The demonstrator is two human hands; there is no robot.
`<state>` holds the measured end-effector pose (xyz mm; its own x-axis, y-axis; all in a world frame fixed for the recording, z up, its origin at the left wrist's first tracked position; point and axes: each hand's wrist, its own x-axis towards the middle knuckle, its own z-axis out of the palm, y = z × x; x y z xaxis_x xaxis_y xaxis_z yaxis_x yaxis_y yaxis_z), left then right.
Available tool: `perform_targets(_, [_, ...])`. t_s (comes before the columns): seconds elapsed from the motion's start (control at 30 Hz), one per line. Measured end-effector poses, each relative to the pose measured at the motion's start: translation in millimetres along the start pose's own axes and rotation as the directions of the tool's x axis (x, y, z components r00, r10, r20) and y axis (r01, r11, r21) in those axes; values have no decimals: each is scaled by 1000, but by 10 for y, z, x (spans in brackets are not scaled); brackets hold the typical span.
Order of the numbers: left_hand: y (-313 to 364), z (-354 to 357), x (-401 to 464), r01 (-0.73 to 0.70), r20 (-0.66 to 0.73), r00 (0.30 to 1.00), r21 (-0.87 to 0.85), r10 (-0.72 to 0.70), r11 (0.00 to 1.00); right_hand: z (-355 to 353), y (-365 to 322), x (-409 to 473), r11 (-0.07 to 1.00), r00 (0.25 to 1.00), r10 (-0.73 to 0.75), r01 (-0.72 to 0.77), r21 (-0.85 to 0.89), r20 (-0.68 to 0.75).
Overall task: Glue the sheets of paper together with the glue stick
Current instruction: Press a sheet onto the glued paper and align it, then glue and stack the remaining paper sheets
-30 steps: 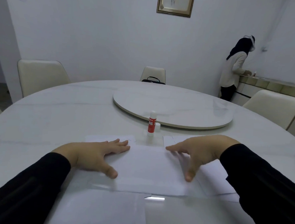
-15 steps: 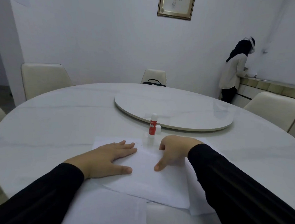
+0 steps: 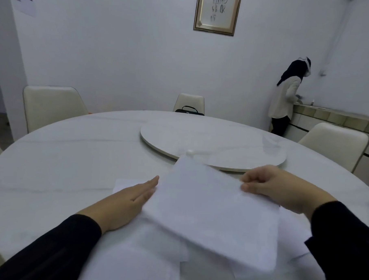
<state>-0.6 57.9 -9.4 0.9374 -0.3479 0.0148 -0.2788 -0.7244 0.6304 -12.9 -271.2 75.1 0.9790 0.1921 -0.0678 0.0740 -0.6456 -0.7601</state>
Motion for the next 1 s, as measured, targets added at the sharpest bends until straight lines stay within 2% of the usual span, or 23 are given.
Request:
perform_targets(0.1, [56,32,11,-5,0,1000,123,5,992,-247,162,-38,901,977,86,7,434,-195])
perform_targets(0.17, [93,65,33,-18,-9,1000,210,20,978,-362,245,44,839,925,160,58,542,-346])
perform_targets(0.27, [142,114,40,-12,-47,999,273,26,962,-388,389,340,862,801,270,46,504,-535])
perform_targets(0.37, [155,135,48,-24,-84,995,272,48,962,-253,394,616,880,704,353,-27,473,-617])
perform_targets(0.43, [128,116,56,-32,-128,990,240,65,970,-162,386,817,867,678,410,-81,492,-610])
perform_targets(0.47, [115,97,55,-31,-149,987,213,64,977,-101,383,897,880,689,408,-121,460,-599])
perform_targets(0.53, [83,51,53,-34,-155,986,190,64,981,41,340,1004,859,727,493,-318,401,-479])
perform_targets(0.6, [76,23,55,-36,-141,988,214,68,976,104,352,1063,898,717,424,-411,156,-553])
perform_targets(0.67, [84,13,68,-28,-165,984,225,66,974,145,428,1118,887,734,455,-325,328,-504])
perform_targets(0.73, [97,6,83,-13,-196,979,236,60,972,151,433,1080,848,669,518,-318,424,-533])
perform_targets(0.77, [105,0,91,-5,-199,978,239,54,971,141,461,1087,850,658,522,-351,392,-542])
perform_targets(0.83, [108,-15,108,0,-199,979,217,44,976,130,502,1074,885,645,447,-421,201,-620])
perform_targets(0.9, [109,-45,121,-22,-205,977,188,61,982,177,390,982,904,618,299,-427,9,-727])
perform_targets(0.93, [102,-68,122,-26,-218,974,162,61,986,228,278,937,935,628,183,-349,-63,-757])
perform_targets(1.0, [68,-136,121,-8,-270,963,57,23,998,374,79,958,971,728,-75,-102,-216,-681])
